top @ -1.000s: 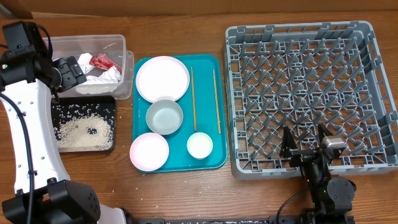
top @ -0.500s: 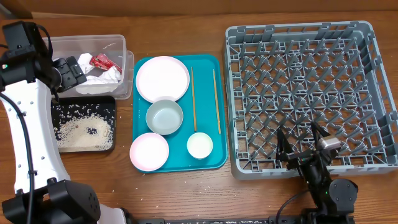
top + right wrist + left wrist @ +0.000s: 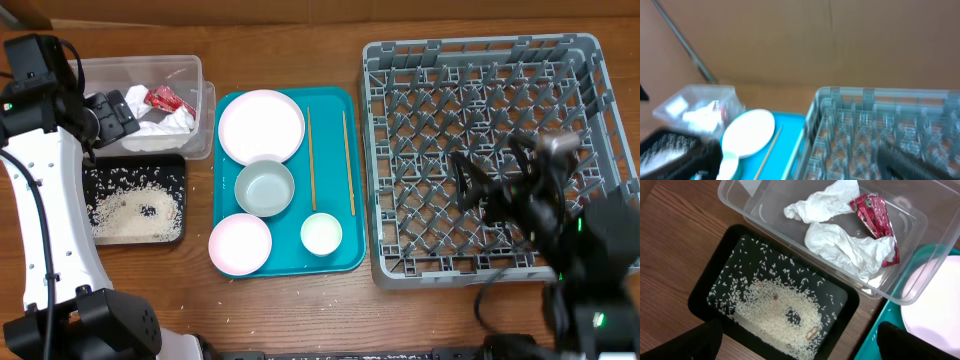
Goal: Sort waste into correct bins and load items into the dishwasher
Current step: 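Reach the right gripper to the grey bowl and grasp its rim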
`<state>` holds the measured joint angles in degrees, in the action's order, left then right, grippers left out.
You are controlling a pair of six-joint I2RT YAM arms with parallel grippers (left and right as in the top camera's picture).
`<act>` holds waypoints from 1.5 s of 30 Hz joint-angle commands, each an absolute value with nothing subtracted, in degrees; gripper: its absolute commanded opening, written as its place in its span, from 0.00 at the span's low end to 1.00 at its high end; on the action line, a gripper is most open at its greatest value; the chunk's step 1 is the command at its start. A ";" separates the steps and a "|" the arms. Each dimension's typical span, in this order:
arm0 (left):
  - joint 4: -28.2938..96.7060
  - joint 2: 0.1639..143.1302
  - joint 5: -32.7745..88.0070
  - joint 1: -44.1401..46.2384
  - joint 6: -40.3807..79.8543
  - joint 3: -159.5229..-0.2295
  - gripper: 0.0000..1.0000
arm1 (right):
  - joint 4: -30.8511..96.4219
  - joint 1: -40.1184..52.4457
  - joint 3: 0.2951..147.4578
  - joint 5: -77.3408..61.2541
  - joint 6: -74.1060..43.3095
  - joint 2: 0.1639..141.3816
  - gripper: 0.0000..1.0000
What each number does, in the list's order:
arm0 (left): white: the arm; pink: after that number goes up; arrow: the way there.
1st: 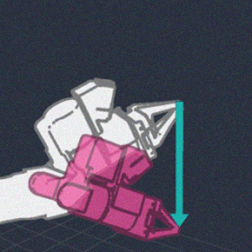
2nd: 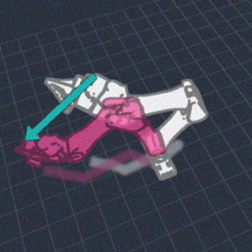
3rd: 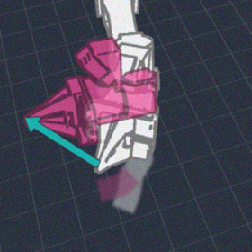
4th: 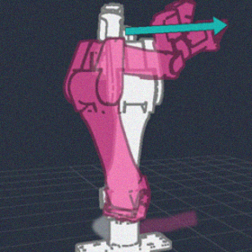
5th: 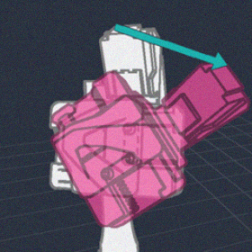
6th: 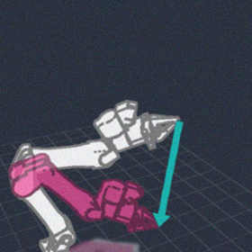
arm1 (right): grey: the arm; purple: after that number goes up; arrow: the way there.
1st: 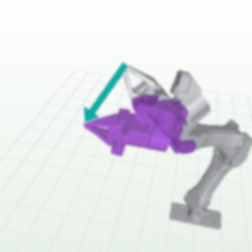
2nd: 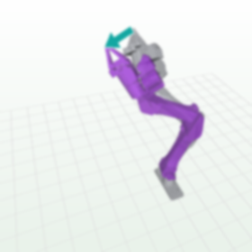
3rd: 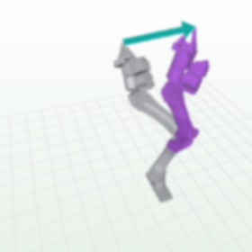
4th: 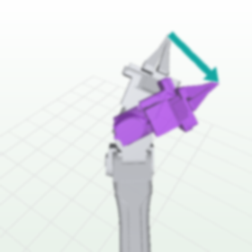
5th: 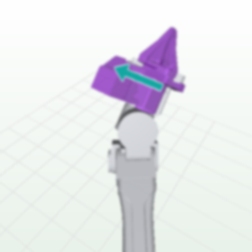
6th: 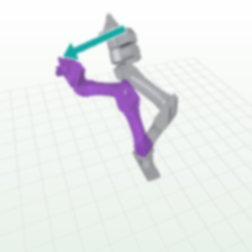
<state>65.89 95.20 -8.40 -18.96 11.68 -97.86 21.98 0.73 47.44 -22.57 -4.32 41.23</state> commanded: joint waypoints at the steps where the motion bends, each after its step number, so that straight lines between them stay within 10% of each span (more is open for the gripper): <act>1: 65.80 95.46 -8.32 -18.96 12.23 -98.45 1.00 | 31.35 2.13 62.83 -26.65 -4.19 54.46 1.00; 9: 65.80 95.46 -8.32 -18.96 12.23 -98.45 1.00 | 50.04 12.05 88.97 -27.79 -4.27 78.70 1.00; 22: 65.80 95.46 -8.32 -18.94 12.23 -98.45 1.00 | 33.87 25.54 91.72 -32.73 -10.44 98.39 1.00; 30: 65.80 95.46 -8.32 -18.96 12.23 -98.45 1.00 | 34.68 36.80 91.66 -9.52 -17.10 107.04 0.76; 45: 65.80 95.46 -8.32 -18.94 12.23 -98.45 1.00 | 37.01 39.24 91.39 -12.01 -24.05 117.86 0.50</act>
